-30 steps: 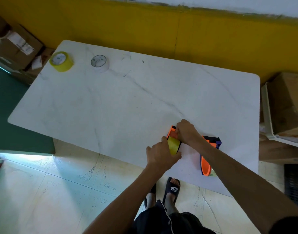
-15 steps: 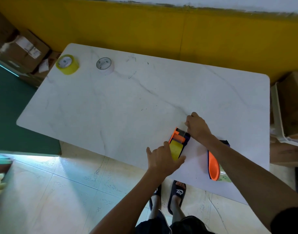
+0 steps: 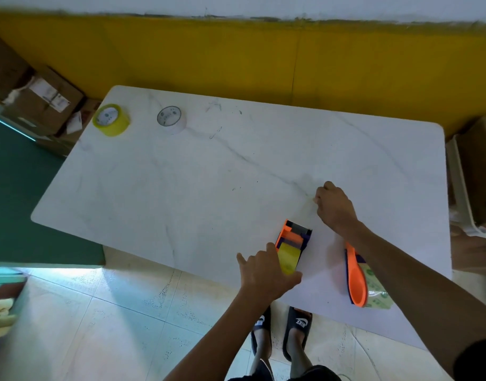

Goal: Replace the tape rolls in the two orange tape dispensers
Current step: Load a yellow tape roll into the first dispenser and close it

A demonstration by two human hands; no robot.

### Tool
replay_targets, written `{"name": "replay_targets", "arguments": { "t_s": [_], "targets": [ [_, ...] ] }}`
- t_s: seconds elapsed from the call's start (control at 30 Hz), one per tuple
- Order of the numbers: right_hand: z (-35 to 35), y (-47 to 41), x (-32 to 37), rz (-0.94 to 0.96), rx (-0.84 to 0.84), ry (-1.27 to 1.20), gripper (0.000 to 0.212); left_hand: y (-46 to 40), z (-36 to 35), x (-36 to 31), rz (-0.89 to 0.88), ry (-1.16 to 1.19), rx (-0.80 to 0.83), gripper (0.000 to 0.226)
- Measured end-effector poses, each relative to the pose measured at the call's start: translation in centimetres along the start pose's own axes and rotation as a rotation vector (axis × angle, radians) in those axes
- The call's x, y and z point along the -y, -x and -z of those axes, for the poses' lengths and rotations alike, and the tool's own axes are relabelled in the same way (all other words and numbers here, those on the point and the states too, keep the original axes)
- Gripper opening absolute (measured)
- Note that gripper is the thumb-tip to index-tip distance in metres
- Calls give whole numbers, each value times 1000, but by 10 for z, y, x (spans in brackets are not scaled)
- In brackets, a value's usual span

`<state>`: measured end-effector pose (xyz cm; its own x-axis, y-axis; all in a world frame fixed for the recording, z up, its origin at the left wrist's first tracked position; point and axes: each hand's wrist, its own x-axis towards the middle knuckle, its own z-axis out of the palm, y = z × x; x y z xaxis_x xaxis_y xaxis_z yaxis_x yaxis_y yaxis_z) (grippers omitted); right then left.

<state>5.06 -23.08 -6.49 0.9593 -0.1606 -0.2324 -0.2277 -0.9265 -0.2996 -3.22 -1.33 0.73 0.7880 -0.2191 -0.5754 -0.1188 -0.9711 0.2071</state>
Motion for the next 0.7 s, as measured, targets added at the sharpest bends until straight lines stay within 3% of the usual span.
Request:
{"name": "replay_targets", "arguments": {
  "t_s": [0.23, 0.7],
  "targets": [
    [1, -8, -4, 23, -61, 32, 12, -5, 4, 0, -4, -26, 53, 68],
    [-1, -20, 2, -23, -91, 0, 14, -5, -5, 9, -16, 76, -29, 43]
  ]
}}
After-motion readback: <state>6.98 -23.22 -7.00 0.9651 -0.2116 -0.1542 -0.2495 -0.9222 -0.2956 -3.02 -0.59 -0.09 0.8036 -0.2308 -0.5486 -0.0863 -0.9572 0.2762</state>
